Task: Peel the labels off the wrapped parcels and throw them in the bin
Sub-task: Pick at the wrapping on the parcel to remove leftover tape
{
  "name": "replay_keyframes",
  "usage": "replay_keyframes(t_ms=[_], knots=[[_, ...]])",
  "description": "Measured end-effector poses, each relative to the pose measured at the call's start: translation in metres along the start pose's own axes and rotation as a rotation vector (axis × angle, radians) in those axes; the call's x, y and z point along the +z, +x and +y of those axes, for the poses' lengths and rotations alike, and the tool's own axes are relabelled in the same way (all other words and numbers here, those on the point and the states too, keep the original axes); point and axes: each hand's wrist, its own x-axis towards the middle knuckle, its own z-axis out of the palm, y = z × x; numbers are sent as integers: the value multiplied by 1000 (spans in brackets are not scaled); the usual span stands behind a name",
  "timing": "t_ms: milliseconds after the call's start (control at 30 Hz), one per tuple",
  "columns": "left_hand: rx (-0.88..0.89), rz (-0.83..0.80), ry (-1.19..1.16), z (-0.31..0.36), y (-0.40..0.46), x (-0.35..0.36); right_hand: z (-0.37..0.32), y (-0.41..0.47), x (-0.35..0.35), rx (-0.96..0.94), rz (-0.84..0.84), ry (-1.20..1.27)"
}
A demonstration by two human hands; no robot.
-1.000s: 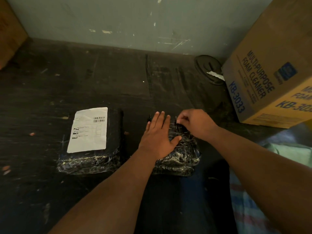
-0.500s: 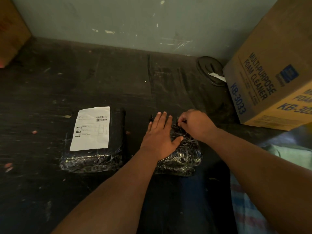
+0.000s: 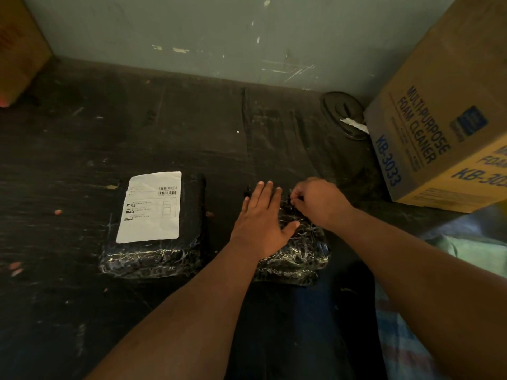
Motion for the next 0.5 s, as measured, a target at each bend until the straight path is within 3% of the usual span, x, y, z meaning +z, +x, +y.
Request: replay_keyframes(t_ms=[367,500], knots=[[3,9,6,0,0,0,-10,5,6,0,-26,-109],[10,13,7,0,0,1,-1,8,2,66,-21,49]])
